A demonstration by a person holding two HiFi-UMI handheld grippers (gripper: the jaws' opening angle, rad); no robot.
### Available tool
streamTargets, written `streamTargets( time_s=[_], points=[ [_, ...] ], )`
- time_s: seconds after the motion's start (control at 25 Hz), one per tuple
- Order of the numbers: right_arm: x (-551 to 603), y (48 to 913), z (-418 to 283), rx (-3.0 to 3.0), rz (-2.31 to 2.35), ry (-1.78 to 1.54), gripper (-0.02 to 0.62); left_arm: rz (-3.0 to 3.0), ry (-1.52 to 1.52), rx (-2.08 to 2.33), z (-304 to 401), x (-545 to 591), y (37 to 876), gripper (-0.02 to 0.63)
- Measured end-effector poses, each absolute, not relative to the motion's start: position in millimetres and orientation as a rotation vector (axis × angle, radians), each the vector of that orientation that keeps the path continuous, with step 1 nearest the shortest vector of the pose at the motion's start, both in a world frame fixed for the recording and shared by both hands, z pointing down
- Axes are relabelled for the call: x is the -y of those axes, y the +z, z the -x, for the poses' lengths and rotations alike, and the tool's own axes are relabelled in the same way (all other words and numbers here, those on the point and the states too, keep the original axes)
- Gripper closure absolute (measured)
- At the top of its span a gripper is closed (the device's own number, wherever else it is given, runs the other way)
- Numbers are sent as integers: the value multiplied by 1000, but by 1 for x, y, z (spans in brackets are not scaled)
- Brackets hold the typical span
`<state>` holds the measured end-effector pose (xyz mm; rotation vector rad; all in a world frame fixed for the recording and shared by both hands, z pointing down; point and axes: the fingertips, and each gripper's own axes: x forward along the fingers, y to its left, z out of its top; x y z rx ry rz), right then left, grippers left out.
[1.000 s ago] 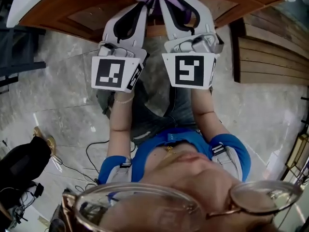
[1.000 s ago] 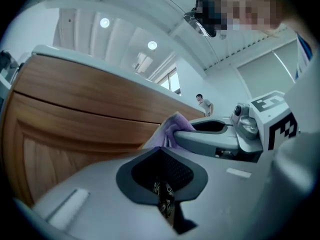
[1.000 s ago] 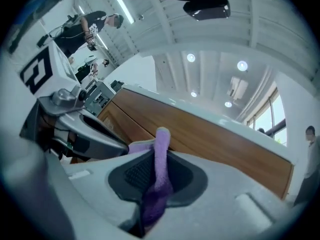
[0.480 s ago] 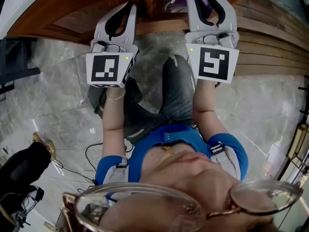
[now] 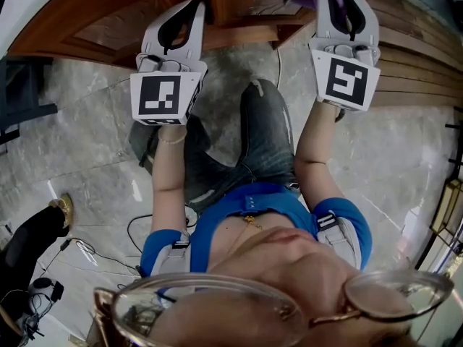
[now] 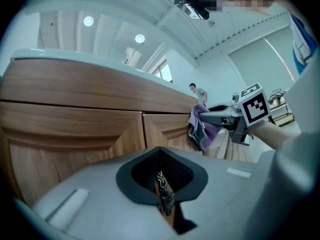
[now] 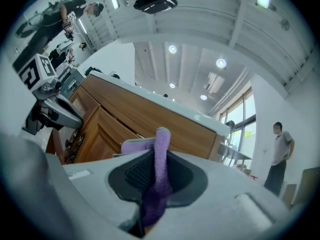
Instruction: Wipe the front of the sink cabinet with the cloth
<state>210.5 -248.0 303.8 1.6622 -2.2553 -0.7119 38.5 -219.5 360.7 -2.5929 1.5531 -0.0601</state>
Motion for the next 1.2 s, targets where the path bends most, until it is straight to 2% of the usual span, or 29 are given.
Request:
streamTargets(
  time_s=[0.32,0.84,1.2],
  points=[
    [261,302,-270,2240,-1816,-639,541,2586,-80,-1524,-42,218,362,604],
    [256,305,-274,2275,-1839,-611,541,2633,-42,-1531,-39,211,360,604],
    [255,353,-276,2267,-1820,-483,543,2638,-52,-1539,-39,208,362,604]
  ],
)
